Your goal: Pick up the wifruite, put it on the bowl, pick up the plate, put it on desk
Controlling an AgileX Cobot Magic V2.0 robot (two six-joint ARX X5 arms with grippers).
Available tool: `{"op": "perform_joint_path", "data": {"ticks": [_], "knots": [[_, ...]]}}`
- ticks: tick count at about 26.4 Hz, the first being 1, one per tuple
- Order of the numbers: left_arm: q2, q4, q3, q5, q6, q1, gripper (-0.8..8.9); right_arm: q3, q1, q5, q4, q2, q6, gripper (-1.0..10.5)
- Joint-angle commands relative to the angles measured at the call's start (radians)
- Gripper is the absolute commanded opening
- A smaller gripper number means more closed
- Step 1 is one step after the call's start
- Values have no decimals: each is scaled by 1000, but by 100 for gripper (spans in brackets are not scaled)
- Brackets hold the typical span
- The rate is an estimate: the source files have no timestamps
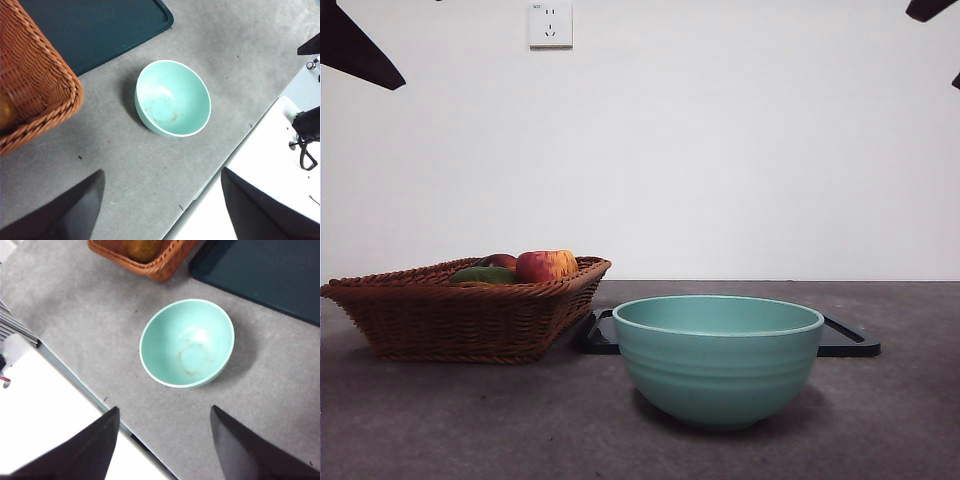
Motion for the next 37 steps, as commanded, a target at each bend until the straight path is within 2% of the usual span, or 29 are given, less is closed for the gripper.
{"op": "perform_joint_path", "data": {"ticks": [1,12,17,18,19,37], "knots": [[6,5,23,1,11,-5,371,16,9,-4,8,8,-8,288],[6,4,23,1,11,-5,350,16,9,-4,8,8,-8,269],[6,4,23,1,12,-5,75,16,9,-4,6,8,-9,37],[6,4,23,1,12,-5,21,16,9,-4,6,8,-10,7],[6,4,23,1,12,-5,8,16,9,-4,6,8,-13,8],[6,6,23,1,6,-5,8,16,9,8,10,8,-15,8]]}}
